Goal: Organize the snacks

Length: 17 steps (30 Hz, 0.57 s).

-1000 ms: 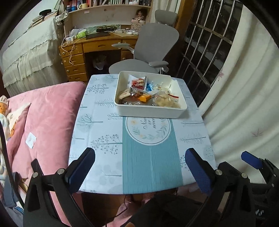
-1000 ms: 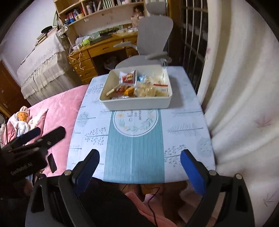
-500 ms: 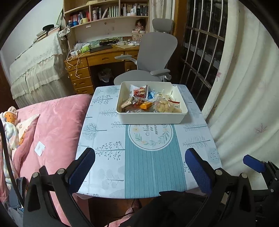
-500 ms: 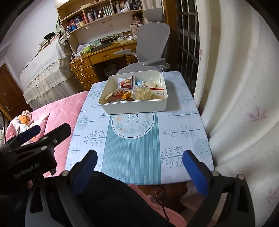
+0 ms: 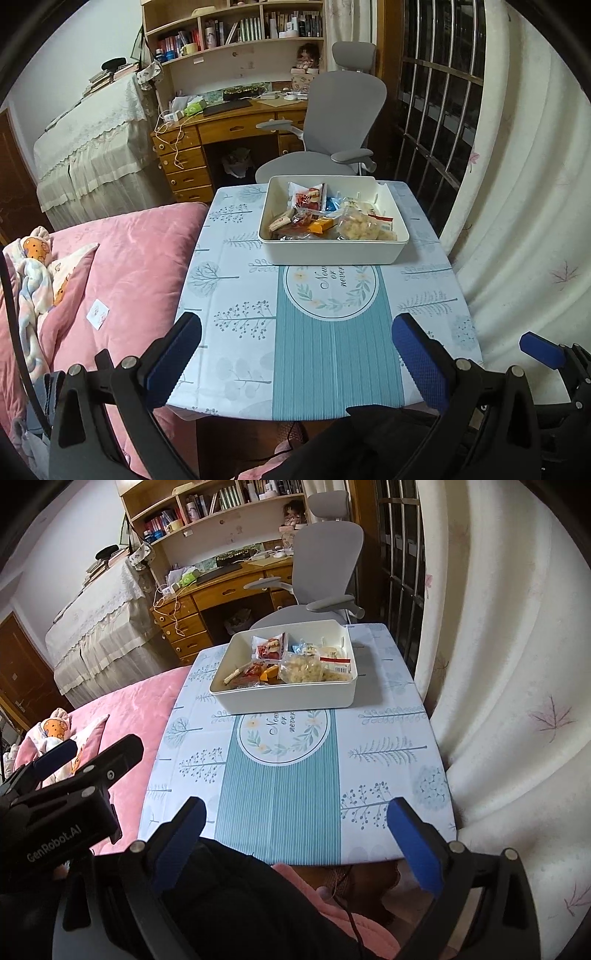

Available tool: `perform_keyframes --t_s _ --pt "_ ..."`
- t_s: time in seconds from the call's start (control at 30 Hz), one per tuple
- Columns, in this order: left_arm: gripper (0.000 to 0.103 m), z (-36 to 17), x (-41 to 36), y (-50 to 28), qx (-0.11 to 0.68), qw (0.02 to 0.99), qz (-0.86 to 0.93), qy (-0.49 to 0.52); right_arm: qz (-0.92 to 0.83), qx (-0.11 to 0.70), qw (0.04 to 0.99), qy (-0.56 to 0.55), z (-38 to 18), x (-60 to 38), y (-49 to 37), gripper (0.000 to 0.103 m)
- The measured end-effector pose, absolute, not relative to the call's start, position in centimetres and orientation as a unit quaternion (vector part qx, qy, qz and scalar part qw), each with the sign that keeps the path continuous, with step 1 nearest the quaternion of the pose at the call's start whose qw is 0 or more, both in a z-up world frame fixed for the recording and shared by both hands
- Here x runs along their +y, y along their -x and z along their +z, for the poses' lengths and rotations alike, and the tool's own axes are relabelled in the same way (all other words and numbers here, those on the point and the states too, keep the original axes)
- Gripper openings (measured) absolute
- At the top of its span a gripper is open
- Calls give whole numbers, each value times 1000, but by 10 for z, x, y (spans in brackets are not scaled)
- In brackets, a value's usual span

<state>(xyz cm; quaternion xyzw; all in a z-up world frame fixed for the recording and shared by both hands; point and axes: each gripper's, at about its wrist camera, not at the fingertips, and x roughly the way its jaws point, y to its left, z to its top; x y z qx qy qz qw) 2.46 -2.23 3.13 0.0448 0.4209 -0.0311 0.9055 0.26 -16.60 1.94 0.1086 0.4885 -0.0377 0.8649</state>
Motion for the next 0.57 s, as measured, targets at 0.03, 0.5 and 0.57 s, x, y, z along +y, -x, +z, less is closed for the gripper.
perform_keyframes --t_s 0.03,0.5,0.57 --pt "102 31 -23 -25 421 905 -30 -46 -37 489 865 -108 19 -166 -3 99" --pt "102 27 -20 -28 427 902 -28 -52 -32 501 857 -113 13 -167 -8 99" --pt "102 27 -18 -29 427 902 -28 -53 -32 503 856 -114 12 -167 -9 99"
